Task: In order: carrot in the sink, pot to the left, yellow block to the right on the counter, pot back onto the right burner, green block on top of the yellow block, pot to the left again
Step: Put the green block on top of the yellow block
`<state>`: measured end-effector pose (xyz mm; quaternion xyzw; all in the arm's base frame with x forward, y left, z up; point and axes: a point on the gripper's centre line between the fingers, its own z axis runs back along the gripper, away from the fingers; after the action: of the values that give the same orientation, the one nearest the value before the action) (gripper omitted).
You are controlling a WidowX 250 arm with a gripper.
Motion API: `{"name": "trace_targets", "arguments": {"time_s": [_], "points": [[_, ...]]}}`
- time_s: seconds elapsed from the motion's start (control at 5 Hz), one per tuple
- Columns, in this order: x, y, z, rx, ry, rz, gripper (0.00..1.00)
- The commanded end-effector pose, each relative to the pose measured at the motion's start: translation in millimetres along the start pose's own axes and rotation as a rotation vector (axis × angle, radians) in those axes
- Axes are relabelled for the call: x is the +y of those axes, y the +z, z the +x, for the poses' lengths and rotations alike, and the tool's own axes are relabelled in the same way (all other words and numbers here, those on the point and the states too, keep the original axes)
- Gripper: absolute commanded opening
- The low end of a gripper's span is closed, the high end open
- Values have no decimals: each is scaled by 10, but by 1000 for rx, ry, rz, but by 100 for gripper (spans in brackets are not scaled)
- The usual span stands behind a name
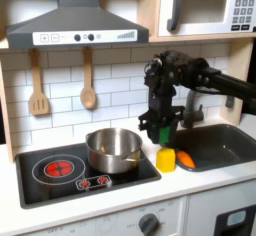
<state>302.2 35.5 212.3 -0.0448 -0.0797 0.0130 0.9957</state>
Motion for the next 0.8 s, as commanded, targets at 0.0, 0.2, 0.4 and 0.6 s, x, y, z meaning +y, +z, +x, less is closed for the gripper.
{"name": "trace_targets", "arguments": {"time_s": [0.0,0.2,0.4,0.6], "points": [[-76,-107,-83,17,1,17,0],[-108,-177,-58,18,5,35,0],[-135,-211,-13,12,5,57,0],[-174,-203,0,3,4,55,0]]}}
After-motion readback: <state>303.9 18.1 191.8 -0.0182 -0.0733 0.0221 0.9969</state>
